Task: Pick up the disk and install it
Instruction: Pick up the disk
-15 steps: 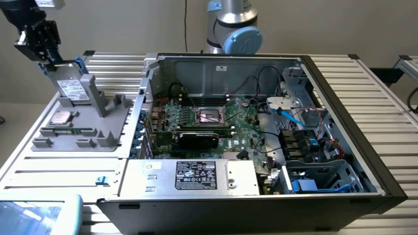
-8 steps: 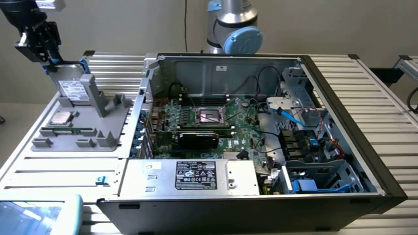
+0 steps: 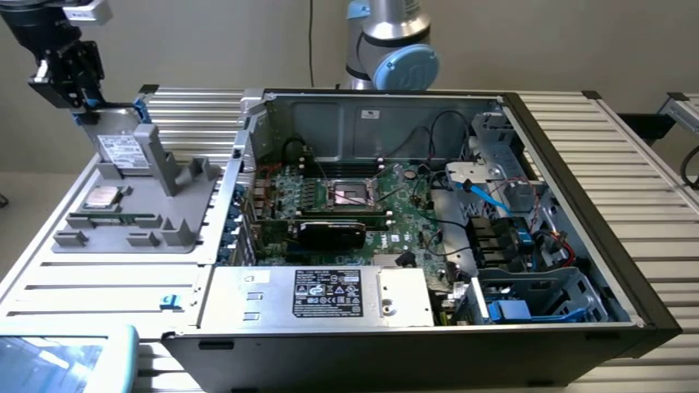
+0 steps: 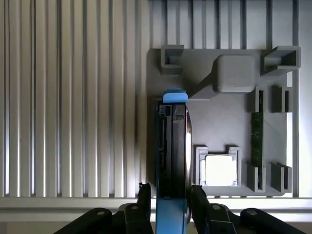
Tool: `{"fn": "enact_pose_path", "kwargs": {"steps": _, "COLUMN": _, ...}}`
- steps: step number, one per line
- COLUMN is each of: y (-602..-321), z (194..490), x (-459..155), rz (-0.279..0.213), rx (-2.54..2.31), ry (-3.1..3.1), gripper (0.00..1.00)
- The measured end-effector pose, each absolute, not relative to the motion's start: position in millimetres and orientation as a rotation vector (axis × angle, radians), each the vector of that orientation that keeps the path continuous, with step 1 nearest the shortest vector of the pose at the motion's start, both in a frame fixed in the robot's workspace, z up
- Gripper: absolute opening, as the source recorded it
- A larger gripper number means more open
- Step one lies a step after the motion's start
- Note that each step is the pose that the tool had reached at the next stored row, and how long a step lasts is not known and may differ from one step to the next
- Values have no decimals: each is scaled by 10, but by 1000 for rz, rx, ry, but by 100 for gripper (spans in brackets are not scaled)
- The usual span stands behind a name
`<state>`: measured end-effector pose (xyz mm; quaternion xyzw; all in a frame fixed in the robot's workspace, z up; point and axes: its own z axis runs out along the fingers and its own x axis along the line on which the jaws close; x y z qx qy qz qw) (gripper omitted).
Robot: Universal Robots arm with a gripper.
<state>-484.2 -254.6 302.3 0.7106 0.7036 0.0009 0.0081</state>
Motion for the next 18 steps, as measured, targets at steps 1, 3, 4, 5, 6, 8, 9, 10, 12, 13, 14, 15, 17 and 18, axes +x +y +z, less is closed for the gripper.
{"fn": "enact_pose_path", "kwargs": {"steps": 1, "y": -2546, "z": 3012, "x": -4842, "rz": 2, "rx": 2221, "ry": 2199, "gripper": 45}}
{"fn": "enact_pose_path", "kwargs": {"steps": 3, "y": -2546, "z": 2997, "x": -4843, "rz": 1, "rx": 2221, "ry": 2199, "gripper": 45}}
{"fn": "enact_pose_path", "kwargs": {"steps": 4, "y": -2546, "z": 2990, "x": -4844, "rz": 0, "rx": 2221, "ry": 2199, "gripper": 45}}
{"fn": "enact_pose_path", "kwargs": {"steps": 5, "y": -2546, "z": 2983, "x": -4844, "rz": -1, "rx": 2221, "ry": 2199, "gripper": 45}}
{"fn": "enact_pose_path", "kwargs": {"steps": 6, "y": -2546, "z": 2975, "x": -4845, "rz": -2, "rx": 2220, "ry": 2198, "gripper": 45}}
{"fn": "enact_pose_path", "kwargs": {"steps": 8, "y": -2546, "z": 2962, "x": -4847, "rz": -5, "rx": 2219, "ry": 2197, "gripper": 45}}
{"fn": "enact_pose_path", "kwargs": {"steps": 9, "y": -2546, "z": 2958, "x": -4847, "rz": -8, "rx": 2217, "ry": 2196, "gripper": 45}}
{"fn": "enact_pose_path", "kwargs": {"steps": 10, "y": -2545, "z": 2953, "x": -4848, "rz": -12, "rx": 2215, "ry": 2194, "gripper": 45}}
{"fn": "enact_pose_path", "kwargs": {"steps": 12, "y": -2546, "z": 2946, "x": -4849, "rz": -27, "rx": 2208, "ry": 2188, "gripper": 45}}
{"fn": "enact_pose_path", "kwargs": {"steps": 13, "y": -2546, "z": 2945, "x": -4849, "rz": -32, "rx": 2205, "ry": 2185, "gripper": 45}}
{"fn": "enact_pose_path", "kwargs": {"steps": 14, "y": -2546, "z": 2945, "x": -4849, "rz": -35, "rx": 2203, "ry": 2184, "gripper": 45}}
{"fn": "enact_pose_path", "kwargs": {"steps": 15, "y": -2546, "z": 2945, "x": -4849, "rz": -35, "rx": 2203, "ry": 2184, "gripper": 45}}
{"fn": "enact_pose_path", "kwargs": {"steps": 17, "y": -2546, "z": 2946, "x": -4849, "rz": -35, "rx": 2203, "ry": 2184, "gripper": 45}}
{"fn": "enact_pose_path", "kwargs": {"steps": 18, "y": -2546, "z": 2945, "x": -4848, "rz": -34, "rx": 2203, "ry": 2184, "gripper": 45}}
